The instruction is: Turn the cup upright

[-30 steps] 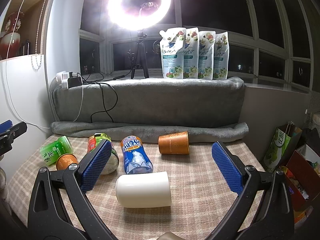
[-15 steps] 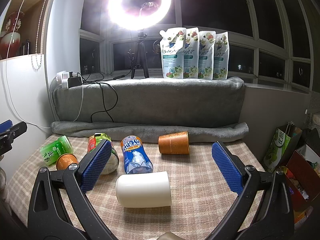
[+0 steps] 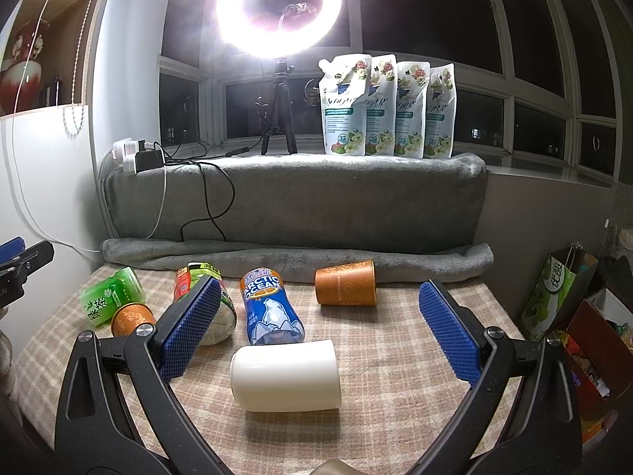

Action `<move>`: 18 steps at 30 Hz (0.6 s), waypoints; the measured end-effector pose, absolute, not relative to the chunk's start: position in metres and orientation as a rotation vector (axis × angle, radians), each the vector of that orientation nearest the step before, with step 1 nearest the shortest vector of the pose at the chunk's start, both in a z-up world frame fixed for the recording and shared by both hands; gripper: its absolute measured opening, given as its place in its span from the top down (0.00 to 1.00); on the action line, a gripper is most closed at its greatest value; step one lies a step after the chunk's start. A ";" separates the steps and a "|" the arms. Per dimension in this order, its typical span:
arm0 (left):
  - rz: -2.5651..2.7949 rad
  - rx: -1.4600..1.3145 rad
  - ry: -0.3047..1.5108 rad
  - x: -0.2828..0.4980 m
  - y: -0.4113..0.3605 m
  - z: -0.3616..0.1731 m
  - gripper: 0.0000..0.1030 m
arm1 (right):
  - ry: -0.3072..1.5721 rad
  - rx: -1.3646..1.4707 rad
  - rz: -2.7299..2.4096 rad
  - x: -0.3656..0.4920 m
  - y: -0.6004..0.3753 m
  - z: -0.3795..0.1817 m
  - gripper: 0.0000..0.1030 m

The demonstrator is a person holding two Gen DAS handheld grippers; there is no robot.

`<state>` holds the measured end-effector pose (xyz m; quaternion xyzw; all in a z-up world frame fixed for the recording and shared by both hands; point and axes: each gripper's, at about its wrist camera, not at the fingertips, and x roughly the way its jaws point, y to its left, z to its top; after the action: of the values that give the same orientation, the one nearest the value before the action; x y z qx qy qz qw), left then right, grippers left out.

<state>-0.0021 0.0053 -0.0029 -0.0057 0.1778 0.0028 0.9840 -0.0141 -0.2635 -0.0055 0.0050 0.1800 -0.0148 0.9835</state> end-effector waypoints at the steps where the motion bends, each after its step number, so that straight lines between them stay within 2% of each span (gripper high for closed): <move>1: 0.006 -0.011 0.357 -0.002 0.005 -0.003 0.17 | 0.362 0.011 -0.030 -0.015 -0.264 -0.005 0.01; 18: 0.010 -0.018 0.361 -0.001 0.009 -0.006 0.17 | 0.384 0.009 0.006 -0.003 -0.256 -0.008 0.01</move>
<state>-0.0006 0.0092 -0.0061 -0.0088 0.1795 0.0049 0.9837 -0.0027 -0.2558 -0.0080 0.0045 0.1908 0.0030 0.9816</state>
